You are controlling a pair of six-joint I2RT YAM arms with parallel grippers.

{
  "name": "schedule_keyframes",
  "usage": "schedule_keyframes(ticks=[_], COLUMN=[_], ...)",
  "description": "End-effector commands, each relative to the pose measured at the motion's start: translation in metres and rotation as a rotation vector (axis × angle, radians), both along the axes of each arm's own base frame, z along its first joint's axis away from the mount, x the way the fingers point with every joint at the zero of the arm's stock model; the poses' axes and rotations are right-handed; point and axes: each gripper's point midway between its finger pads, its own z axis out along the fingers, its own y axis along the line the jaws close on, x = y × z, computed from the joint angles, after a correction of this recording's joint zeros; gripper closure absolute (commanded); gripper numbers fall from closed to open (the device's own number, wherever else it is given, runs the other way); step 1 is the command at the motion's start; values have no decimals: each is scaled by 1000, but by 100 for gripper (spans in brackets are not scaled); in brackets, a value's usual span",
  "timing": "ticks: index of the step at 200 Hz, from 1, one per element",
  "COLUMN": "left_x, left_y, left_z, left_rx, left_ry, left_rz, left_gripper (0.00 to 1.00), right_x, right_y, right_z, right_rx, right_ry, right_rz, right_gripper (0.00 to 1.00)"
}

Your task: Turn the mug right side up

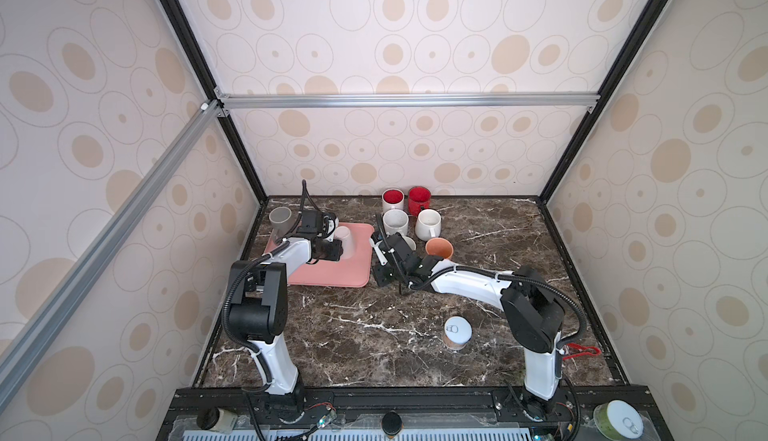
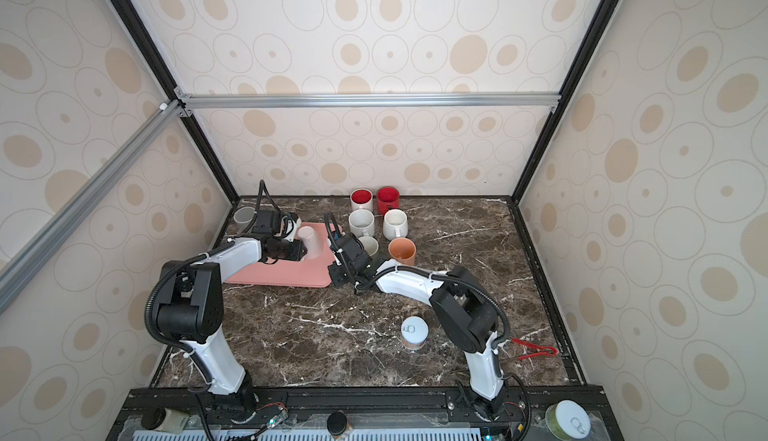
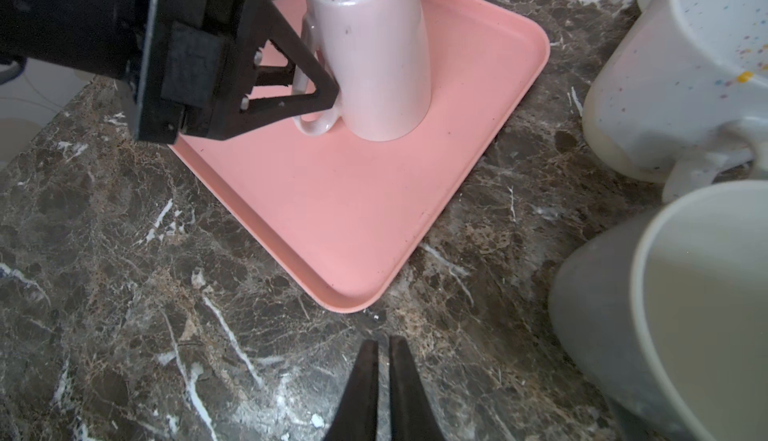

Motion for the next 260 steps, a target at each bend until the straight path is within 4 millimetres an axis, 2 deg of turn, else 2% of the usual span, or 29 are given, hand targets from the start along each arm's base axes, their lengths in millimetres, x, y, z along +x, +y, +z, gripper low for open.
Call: schedule_keyframes(ticks=[1,58,98,112,141,156,178,198,234,260], left_x=[11,3,-13,-23,-36,-36,-29,-23,-17,-15], left_y=[2,4,-2,-2,2,6,9,9,9,9], left_z=[9,2,3,2,2,2,1,0,-13,-16], left_rx=[19,68,44,32,28,44,54,53,58,56], left_ry=[-53,-50,-27,-16,-10,-11,-21,-36,-14,-14], left_rz=[-11,1,32,49,84,108,127,136,137,140], left_gripper=[75,91,93,91,76,61,51,50,52,62], right_x=[-2,-3,-6,-7,-10,-11,-12,-13,-14,-14], right_y=[0,-5,-6,-6,-5,-4,-4,-6,-10,-11], right_z=[16,21,25,25,25,26,26,25,25,25], right_rx=[31,40,51,52,59,65,69,64,62,58], right_ry=[-20,-32,-26,-18,-6,-3,4,9,7,3], right_rz=[-5,-21,-19,-16,-8,-4,-3,-9,-15,-17], right_gripper=[89,89,89,89,89,89,89,89,89,89])
